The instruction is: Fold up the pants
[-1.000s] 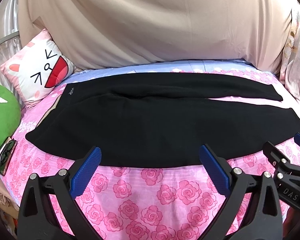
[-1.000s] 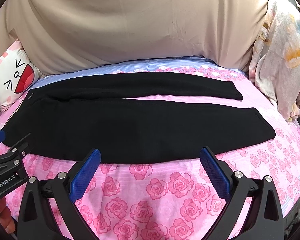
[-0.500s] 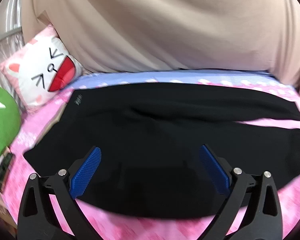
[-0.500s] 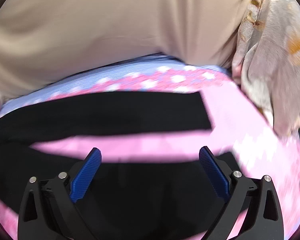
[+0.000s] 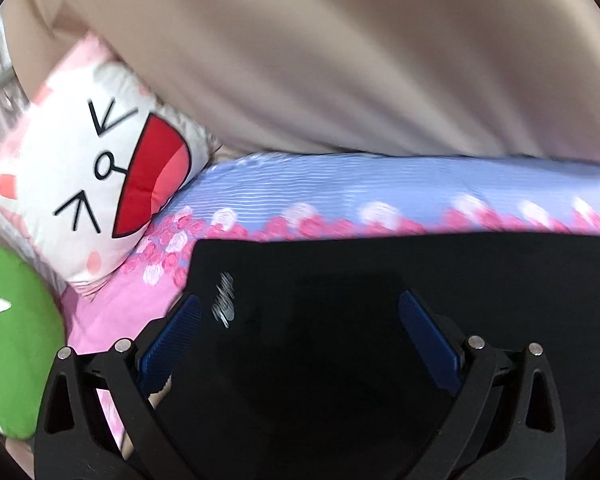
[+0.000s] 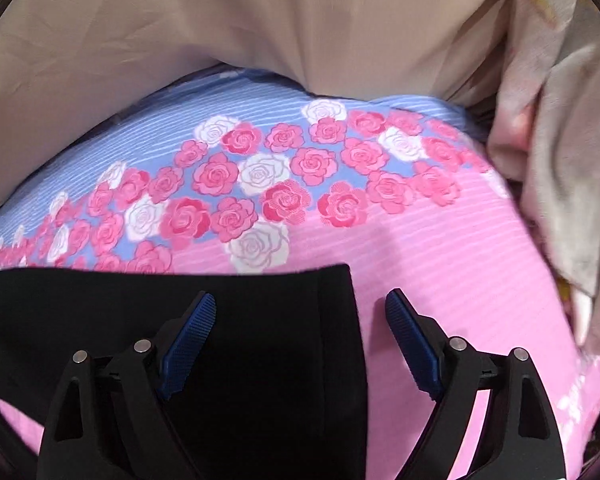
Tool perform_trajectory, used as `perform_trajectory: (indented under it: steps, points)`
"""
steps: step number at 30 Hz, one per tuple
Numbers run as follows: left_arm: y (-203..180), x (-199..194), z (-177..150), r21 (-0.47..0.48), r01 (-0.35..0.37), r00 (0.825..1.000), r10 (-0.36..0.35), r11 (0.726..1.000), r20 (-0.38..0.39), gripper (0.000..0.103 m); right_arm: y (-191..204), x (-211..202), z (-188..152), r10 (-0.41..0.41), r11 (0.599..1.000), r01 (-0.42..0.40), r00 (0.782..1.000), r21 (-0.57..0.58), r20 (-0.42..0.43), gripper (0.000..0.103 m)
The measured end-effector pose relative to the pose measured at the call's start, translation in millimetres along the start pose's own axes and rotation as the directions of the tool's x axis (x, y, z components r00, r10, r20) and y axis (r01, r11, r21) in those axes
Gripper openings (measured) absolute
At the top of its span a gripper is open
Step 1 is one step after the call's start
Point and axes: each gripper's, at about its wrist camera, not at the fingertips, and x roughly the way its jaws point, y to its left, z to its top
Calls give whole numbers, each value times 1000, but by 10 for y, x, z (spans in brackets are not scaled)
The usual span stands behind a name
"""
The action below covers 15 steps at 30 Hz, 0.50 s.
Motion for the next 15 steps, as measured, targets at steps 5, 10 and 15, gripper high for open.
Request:
perform_trajectory:
  steps: [5,10,15]
  points:
    - [518,705,284,-108,25,994,-36,994,-103,98,84,-8,40,52,999,-52,999,-12,11,51]
    - [738,1200,344,-164,-12,986,-15,986,-166,97,259,-57,10,78,995,-77,997,-65,8,22]
    - [704,1336,332,-150,5,983,-33,989,-180,55,348,-135,-23,55,994,-52,998,-94,33,13]
